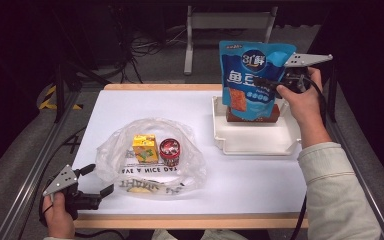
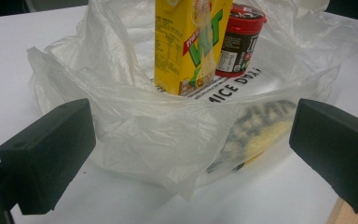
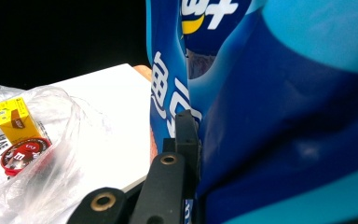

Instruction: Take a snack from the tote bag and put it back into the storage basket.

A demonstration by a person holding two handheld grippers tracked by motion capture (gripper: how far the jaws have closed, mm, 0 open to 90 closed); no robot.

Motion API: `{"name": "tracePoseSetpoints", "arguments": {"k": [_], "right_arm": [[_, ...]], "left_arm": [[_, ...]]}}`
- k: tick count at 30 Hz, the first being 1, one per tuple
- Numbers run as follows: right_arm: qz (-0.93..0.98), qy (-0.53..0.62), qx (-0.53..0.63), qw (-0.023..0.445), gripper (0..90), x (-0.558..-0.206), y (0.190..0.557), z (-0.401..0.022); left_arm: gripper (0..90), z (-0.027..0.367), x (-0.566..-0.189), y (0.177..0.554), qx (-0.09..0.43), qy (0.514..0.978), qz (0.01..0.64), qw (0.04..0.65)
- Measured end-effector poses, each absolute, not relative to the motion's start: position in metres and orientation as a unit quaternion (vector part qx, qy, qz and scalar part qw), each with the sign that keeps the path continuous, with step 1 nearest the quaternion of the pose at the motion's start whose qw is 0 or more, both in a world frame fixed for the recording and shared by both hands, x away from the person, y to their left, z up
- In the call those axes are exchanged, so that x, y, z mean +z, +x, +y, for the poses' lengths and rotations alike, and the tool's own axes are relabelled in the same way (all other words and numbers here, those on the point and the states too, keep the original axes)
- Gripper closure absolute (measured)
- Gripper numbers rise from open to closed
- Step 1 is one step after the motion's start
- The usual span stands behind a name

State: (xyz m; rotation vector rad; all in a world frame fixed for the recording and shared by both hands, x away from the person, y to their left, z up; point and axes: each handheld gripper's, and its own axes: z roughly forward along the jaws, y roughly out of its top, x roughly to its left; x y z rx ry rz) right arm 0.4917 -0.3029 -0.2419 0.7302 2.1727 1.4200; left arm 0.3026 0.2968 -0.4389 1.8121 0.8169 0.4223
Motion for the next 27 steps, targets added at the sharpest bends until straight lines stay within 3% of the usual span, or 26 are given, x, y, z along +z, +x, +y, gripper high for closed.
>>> {"name": "tracePoseSetpoints", "arguments": {"k": [27], "right_arm": [[0.792, 0.293, 0.499, 0.194, 86.9, -0.278, 0.504, -0.311]], "left_arm": [[0.8, 0.297, -0.44, 0.303, 0.173, 0.76, 0.342, 0.525]]}}
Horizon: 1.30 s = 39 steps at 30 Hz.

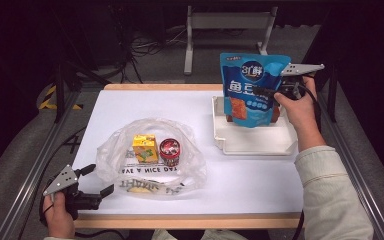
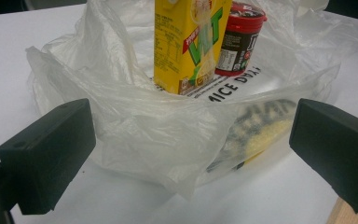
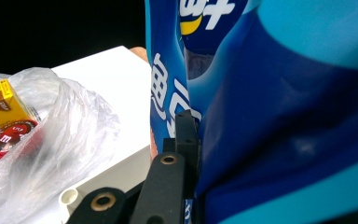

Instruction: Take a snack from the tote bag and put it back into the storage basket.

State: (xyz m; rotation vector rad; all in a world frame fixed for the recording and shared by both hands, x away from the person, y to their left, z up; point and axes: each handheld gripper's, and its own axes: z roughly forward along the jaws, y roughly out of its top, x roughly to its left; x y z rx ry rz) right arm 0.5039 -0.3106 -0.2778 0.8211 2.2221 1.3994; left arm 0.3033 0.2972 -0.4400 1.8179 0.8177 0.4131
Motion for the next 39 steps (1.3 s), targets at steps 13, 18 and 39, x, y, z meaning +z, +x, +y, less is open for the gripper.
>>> {"name": "tracePoseSetpoints", "arguments": {"k": [13, 18, 39], "right_arm": [[0.794, 0.29, 0.502, 0.183, 86.9, -0.284, 0.506, -0.309], [0.799, 0.289, 0.495, 0.179, 86.8, -0.29, 0.506, -0.308], [0.806, 0.29, 0.492, 0.159, 86.6, -0.312, 0.514, -0.301]], "left_arm": [[0.8, 0.297, -0.44, 0.303, 0.174, 0.76, 0.341, 0.525], [0.8, 0.297, -0.44, 0.303, 0.173, 0.76, 0.341, 0.525], [0.7, 0.297, -0.441, 0.303, 0.172, 0.76, 0.343, 0.525]]}}
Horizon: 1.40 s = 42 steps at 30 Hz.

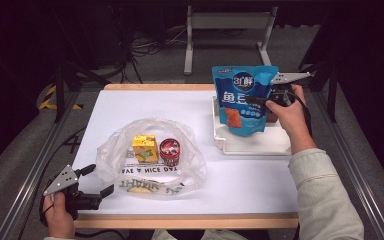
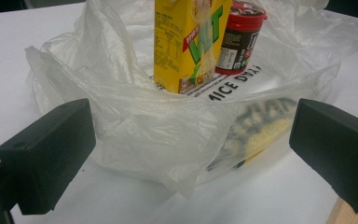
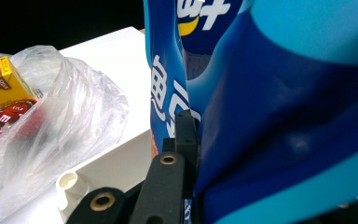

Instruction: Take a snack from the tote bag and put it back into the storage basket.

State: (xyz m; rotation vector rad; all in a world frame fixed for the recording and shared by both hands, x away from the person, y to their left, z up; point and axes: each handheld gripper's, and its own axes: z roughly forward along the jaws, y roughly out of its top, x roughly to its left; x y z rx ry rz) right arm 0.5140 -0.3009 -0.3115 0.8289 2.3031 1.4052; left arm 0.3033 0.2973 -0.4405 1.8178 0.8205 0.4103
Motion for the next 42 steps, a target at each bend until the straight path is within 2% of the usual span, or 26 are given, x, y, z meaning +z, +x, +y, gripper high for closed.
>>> {"name": "tracePoseSetpoints", "arguments": {"k": [17, 32, 37, 42], "right_arm": [[0.809, 0.295, 0.485, 0.155, 86.2, -0.32, 0.518, -0.305], [0.813, 0.299, 0.469, 0.171, 83.8, -0.323, 0.519, -0.318], [0.815, 0.297, 0.465, 0.178, 81.4, -0.324, 0.519, -0.32], [0.815, 0.293, 0.461, 0.193, 73.8, -0.324, 0.52, -0.321]], "left_arm": [[0.8, 0.298, -0.441, 0.303, 0.173, 0.76, 0.342, 0.525], [0.8, 0.296, -0.441, 0.303, 0.172, 0.76, 0.342, 0.525], [0.7, 0.296, -0.441, 0.303, 0.172, 0.761, 0.341, 0.525], [0.7, 0.296, -0.441, 0.303, 0.17, 0.761, 0.342, 0.525]]}}
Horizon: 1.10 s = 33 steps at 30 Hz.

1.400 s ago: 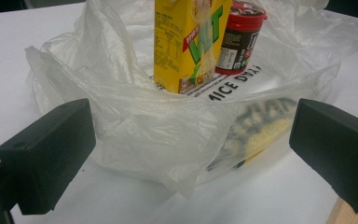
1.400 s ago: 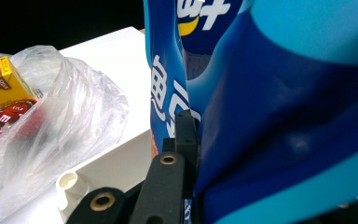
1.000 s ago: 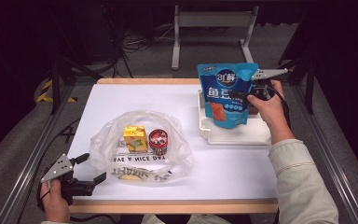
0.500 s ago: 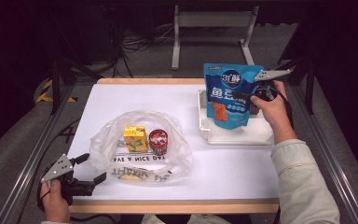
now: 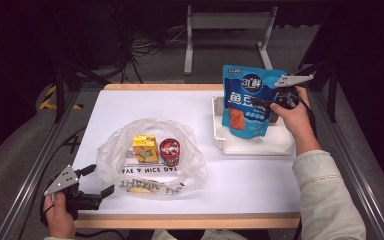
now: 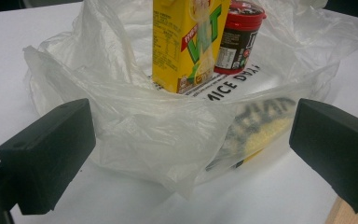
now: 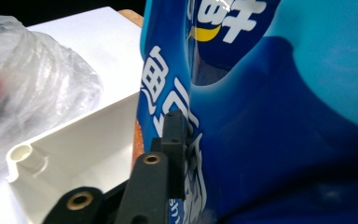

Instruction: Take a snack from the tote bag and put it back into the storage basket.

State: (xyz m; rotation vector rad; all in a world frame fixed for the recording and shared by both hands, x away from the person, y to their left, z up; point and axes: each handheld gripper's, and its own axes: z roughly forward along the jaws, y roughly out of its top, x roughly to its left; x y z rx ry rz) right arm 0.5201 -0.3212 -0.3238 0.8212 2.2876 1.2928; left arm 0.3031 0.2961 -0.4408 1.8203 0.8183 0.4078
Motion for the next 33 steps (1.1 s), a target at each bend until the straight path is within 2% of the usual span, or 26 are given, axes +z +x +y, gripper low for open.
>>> {"name": "tracePoseSetpoints", "arguments": {"k": [12, 20, 33], "right_arm": [[0.81, 0.308, 0.438, 0.239, 42.6, -0.326, 0.52, -0.332], [0.797, 0.322, 0.442, 0.256, 28.2, -0.33, 0.517, -0.338], [0.781, 0.321, 0.474, 0.251, 21.3, -0.326, 0.508, -0.344]], "left_arm": [[0.7, 0.297, -0.44, 0.303, 0.172, 0.761, 0.341, 0.525], [0.7, 0.296, -0.441, 0.303, 0.17, 0.761, 0.341, 0.525], [0.7, 0.294, -0.44, 0.306, 0.171, 0.76, 0.339, 0.527]]}}
